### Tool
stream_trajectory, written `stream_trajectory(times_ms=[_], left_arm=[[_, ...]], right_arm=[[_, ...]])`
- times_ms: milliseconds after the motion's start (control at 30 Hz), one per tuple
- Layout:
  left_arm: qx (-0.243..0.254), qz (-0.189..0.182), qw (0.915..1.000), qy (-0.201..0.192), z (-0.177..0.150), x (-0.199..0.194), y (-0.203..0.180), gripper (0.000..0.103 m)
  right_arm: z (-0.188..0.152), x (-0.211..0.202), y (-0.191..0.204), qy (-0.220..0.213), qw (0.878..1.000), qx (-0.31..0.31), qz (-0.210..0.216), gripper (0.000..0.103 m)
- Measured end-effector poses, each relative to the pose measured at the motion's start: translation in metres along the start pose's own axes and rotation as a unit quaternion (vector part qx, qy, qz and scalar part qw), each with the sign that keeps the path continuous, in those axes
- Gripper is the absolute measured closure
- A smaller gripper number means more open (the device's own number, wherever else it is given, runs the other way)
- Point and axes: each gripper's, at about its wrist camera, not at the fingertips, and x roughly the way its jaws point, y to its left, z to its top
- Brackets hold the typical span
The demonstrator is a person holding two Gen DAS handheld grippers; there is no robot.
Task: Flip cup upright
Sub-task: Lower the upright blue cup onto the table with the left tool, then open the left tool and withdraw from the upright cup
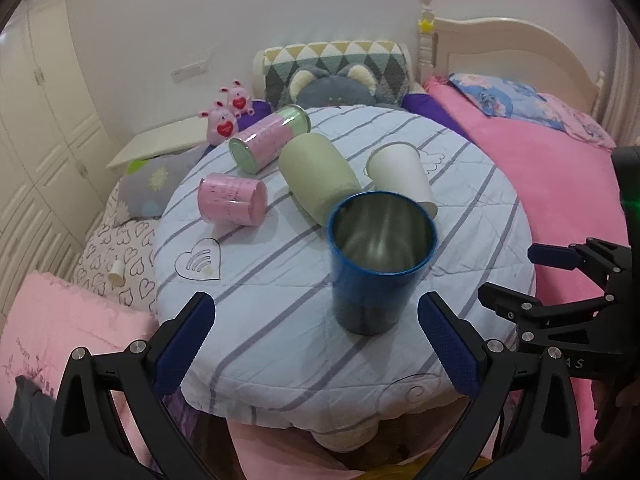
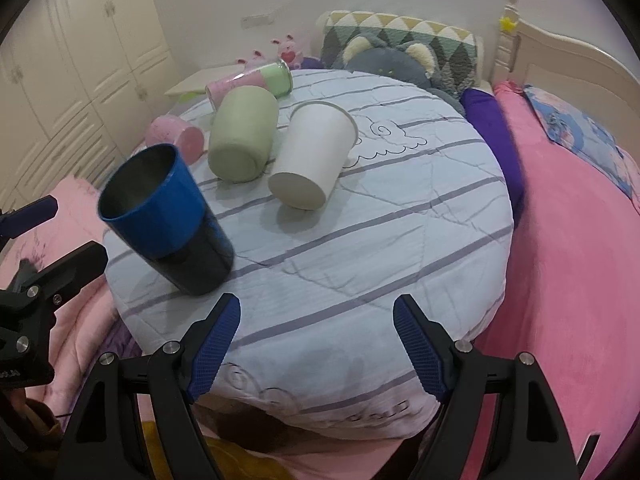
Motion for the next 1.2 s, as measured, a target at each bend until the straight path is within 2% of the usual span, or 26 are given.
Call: stream_trajectory(times_ms=[100, 233, 433, 600, 800, 933, 1067, 1200], left_arm=[[0.0, -0.015, 0.9998, -0.01, -0.003, 0.001, 0.012, 0.0], [-0.002, -0.014, 0.9994, -0.03, -0.007, 0.002, 0.024, 0.0], [-0.018, -0.023, 0.9972, -0.069, -0.01, -0.003, 0.035, 0.0], [-0.027, -0.022, 0.9931, -0.112, -0.011, -0.011, 0.039, 0.0], [-0.02, -0.015, 0.9881, -0.152, -0.013, -0.015, 0.034, 0.0], [-0.013, -0.005, 0.9863, -0.165, -0.014, -0.015, 0.026, 0.0], [-0.014, -0.011, 0.9847, -0.173, -0.016, -0.015, 0.023, 0.0], [-0.024, -0.001, 0.9798, -0.198, -0.018, -0.018, 0.023, 0.0]], right_arm=[[-0.005, -0.006, 0.01, -0.015, 1.0, 0.018, -0.014, 0.023], [-0.011, -0.015, 0.021, -0.04, 0.998, 0.04, -0.028, 0.023], [-0.018, -0.031, 0.034, -0.098, 0.993, 0.047, -0.041, 0.023], [-0.022, -0.039, 0.041, -0.14, 0.988, 0.038, -0.053, 0.023], [-0.026, -0.042, 0.042, -0.189, 0.98, 0.031, -0.049, 0.023], [-0.029, -0.043, 0.042, -0.217, 0.975, 0.023, -0.048, 0.023], [-0.032, -0.043, 0.045, -0.238, 0.97, 0.009, -0.058, 0.023], [-0.037, -0.045, 0.048, -0.258, 0.964, -0.003, -0.061, 0.023]])
